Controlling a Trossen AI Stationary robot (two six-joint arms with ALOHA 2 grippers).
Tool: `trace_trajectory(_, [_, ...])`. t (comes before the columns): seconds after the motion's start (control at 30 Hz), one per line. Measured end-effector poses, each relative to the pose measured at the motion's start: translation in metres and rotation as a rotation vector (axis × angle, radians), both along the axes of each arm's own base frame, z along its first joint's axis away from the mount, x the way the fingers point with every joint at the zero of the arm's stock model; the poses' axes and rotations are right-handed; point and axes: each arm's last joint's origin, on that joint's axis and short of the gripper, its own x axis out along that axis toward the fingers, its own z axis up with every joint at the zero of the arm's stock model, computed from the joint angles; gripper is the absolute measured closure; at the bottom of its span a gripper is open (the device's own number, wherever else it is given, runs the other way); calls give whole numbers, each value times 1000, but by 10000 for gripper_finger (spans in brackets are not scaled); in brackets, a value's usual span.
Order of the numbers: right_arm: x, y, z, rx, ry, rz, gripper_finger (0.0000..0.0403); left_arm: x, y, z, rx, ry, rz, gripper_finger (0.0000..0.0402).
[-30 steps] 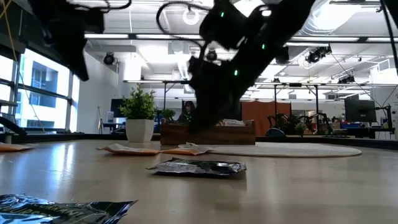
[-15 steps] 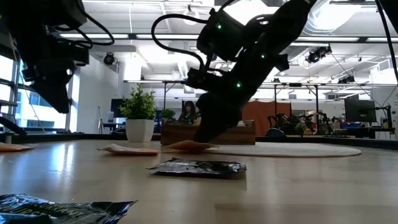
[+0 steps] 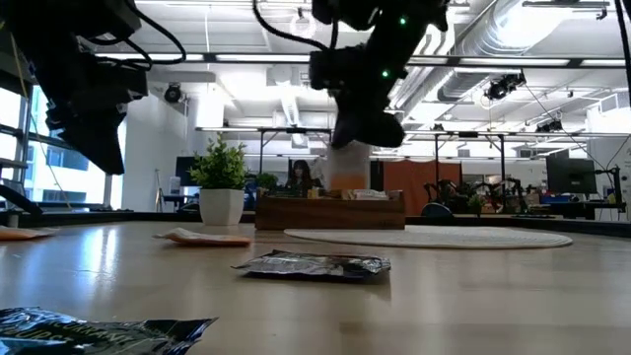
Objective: Pick & Place Tea
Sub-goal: Put the white tea bag into the right section of the wooden organizer
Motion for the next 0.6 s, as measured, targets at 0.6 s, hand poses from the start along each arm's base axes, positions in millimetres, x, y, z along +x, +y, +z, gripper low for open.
trace_trajectory(0.6, [-26,-94,-16,-36,210,-31,400,1,0,0,3,-8,1,244])
